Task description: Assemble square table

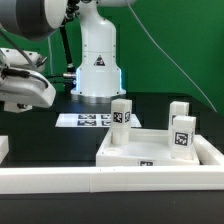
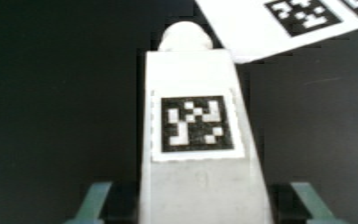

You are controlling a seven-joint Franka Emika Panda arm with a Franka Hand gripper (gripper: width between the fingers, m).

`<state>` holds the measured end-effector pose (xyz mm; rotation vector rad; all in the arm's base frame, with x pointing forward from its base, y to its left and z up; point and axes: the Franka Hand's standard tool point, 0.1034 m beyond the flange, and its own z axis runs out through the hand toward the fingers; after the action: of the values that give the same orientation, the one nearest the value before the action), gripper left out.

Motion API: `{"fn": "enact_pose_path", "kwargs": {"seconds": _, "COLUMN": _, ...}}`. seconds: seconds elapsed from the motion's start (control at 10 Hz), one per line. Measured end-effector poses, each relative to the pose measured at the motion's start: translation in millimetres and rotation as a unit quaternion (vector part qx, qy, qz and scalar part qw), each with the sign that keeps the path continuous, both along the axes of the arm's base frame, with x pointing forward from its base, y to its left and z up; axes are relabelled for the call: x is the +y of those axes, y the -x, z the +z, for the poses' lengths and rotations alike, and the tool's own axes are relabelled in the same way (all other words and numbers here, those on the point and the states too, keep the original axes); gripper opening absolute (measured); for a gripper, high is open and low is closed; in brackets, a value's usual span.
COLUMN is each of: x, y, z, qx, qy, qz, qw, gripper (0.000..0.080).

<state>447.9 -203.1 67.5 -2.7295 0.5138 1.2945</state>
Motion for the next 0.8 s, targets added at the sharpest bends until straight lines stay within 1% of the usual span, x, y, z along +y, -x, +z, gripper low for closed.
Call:
{"fn": "enact_pose_path", "kwargs": {"seconds": 0.1, "x": -2.0, "y": -8.0, "z": -1.8, "qx": -0.032, "qy": 0.012, "qz": 0.008, "qw": 0.999, "gripper": 0.0290}}
{"fn": "enact_pose_path", "kwargs": {"seconds": 0.2, "x": 0.0, "y": -10.9, "z": -1.4, "qx": -0.060, "qy": 0.023, "qz": 0.009, "qw": 0.998, "gripper": 0.0290}}
{"fn": "enact_pose_path", "kwargs": {"seconds": 0.3, "x": 9.5, "y": -14.1, "z": 3.6, "qx": -0.087, "qy": 0.039, "qz": 0.004, "qw": 0.995, "gripper": 0.0290}}
{"fn": "enact_pose_path", "kwargs": {"seconds": 0.4, "x": 25.8, "y": -21.4, "z": 13.6, "qx": -0.110, "qy": 0.053, "qz": -0.010, "qw": 0.993, "gripper": 0.0290}}
{"fn": "enact_pose_path", "kwargs": {"seconds": 0.5, "x": 44.3, "y": -33.8, "z": 21.6, "qx": -0.148, "qy": 0.065, "qz": -0.028, "qw": 0.986, "gripper": 0.0290}}
{"fn": "enact_pose_path", "kwargs": {"seconds": 0.6, "x": 57.6, "y": -42.1, "z": 28.2, "qx": -0.166, "qy": 0.077, "qz": -0.037, "qw": 0.982, "gripper": 0.0290}}
{"fn": "enact_pose_path", "kwargs": {"seconds": 0.7, "x": 62.2, "y": -57.2, "z": 29.8, "qx": -0.208, "qy": 0.095, "qz": -0.016, "qw": 0.973, "gripper": 0.0290}}
{"fn": "enact_pose_path", "kwargs": {"seconds": 0.8, "x": 63.0, "y": -63.4, "z": 26.4, "qx": -0.240, "qy": 0.112, "qz": 0.010, "qw": 0.964, "gripper": 0.0290}}
